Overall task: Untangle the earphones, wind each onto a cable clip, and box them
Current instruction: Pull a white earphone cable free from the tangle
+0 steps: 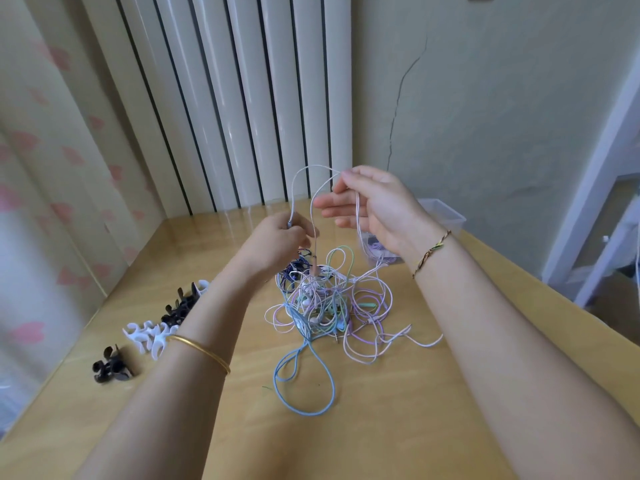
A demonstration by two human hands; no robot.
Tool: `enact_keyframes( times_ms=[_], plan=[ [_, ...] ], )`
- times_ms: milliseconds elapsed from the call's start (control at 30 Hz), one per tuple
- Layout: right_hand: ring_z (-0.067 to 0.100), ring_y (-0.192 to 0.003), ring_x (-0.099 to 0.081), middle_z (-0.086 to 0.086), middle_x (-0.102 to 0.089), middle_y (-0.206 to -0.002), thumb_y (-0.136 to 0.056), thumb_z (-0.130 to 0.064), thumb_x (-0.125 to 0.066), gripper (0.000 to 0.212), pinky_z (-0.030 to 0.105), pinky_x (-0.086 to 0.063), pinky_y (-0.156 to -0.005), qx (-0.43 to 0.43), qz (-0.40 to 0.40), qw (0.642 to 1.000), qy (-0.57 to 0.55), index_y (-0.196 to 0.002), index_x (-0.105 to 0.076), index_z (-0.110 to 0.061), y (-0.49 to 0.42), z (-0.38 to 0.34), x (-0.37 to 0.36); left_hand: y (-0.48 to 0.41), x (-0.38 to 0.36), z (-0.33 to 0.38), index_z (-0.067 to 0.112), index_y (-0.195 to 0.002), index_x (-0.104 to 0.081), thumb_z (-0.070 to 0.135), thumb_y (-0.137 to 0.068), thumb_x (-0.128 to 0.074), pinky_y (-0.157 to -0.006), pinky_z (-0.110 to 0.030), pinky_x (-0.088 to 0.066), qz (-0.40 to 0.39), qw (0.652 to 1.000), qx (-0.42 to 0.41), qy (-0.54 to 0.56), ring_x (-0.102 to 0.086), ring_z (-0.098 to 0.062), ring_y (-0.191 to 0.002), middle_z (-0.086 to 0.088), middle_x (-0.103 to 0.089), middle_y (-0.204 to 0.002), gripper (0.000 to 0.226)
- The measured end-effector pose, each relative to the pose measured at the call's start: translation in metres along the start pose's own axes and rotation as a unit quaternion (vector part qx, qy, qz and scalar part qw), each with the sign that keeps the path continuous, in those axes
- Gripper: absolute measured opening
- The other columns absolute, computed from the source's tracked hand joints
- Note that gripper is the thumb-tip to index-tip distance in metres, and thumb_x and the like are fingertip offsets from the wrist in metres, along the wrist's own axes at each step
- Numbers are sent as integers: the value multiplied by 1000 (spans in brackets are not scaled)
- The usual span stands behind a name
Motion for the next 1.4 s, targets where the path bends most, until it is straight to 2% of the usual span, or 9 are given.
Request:
enact_keyframes(
  times_ms=[133, 433, 533, 667, 800, 900, 1200, 1300, 1400],
  plan=[
    [22, -71, -70, 11, -73, -78, -101, -23, -41, 25, 25, -51, -59, -27, -1, 997, -70, -79, -48, -15, -1, 6, -2, 7, -3, -7, 9, -96, -62, 8, -96, -47, -54, -15, -43, -120, 993, 4, 14, -58, -5, -69, -6, -67, -83, 16],
    [19, -65, -68, 7, -72, -72, -101, -23, -41, 26, 23, -51, -55, -38, 54, 996, -68, -77, -49, -15, 1, 16, 7, 3, -8, -19, 8, -78, -49, 10, -100, -41, -73, -38, -57, -77, 994, 39, 65, -64, -18, -59, -11, -59, -60, 24],
    [20, -66, -67, 8, -72, -73, -101, -23, -42, 26, 24, -51, -56, -42, 59, 996, -61, -77, -50, -14, 3, 21, 7, 6, -10, -18, 6, -82, -50, 8, -100, -41, -57, -31, -58, -70, 990, 63, 107, -70, -26, -64, -9, -65, -60, 20],
    [19, -64, -65, 8, -69, -73, -100, -21, -45, 25, 24, -51, -54, -41, 69, 996, -50, -77, -51, -13, 5, 25, 9, 6, -9, -18, 8, -82, -56, 4, -96, -48, -37, -15, -33, -49, 997, 22, 53, -66, -12, -49, -2, -66, -60, 17],
    [18, -59, -63, 9, -69, -72, -98, -20, -48, 24, 23, -51, -50, -48, 71, 995, -43, -77, -55, -12, 10, 30, 14, 3, -10, -18, 16, -81, -68, 10, -90, -60, -37, -12, -31, -22, 998, -12, -53, -49, -4, -40, 2, -59, -51, 13],
    [16, -54, -62, 10, -69, -73, -98, -19, -49, 23, 22, -50, -48, -50, 74, 995, -43, -77, -56, -10, 18, 33, 23, 3, -9, -15, 24, -73, -65, 9, -88, -57, -43, -17, -37, -11, 992, -38, -116, -47, -9, -49, 1, -68, -69, 23],
    [8, -33, -37, 5, -67, -63, -96, -17, -50, 25, 14, -23, -34, -3, 136, 988, 76, -72, -56, -12, 52, 16, 76, 14, -17, 36, 15, -76, -60, 9, -90, -43, -57, -25, -42, -19, 993, -103, -53, -53, -18, -56, -2, -58, -65, 22],
    [5, -36, -41, 4, -65, -61, -91, -20, -53, 26, 19, -31, -39, 6, 221, 937, 271, -66, -58, -15, 64, 14, 98, 23, -37, 46, 10, -83, -64, 10, -92, -48, -56, -24, -37, -133, 983, -111, -61, -44, -13, -51, 3, -47, -58, 18],
    [27, -70, -59, 7, -64, -68, -80, -27, -51, 22, 30, -42, -58, -43, 313, 807, 499, -75, -61, -8, 80, 17, 117, 35, -65, 42, 15, -96, -65, 18, -95, -52, -58, -19, -44, -290, 944, -92, -125, -53, -5, -55, 6, -59, -65, 13]
  ],
)
Point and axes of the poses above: each hand's wrist, its own y-axis away from the middle knuckle, its own x-axis out of the back of the hand, z = x × y, the point moved 2 cm from there along -y, towards the middle knuckle
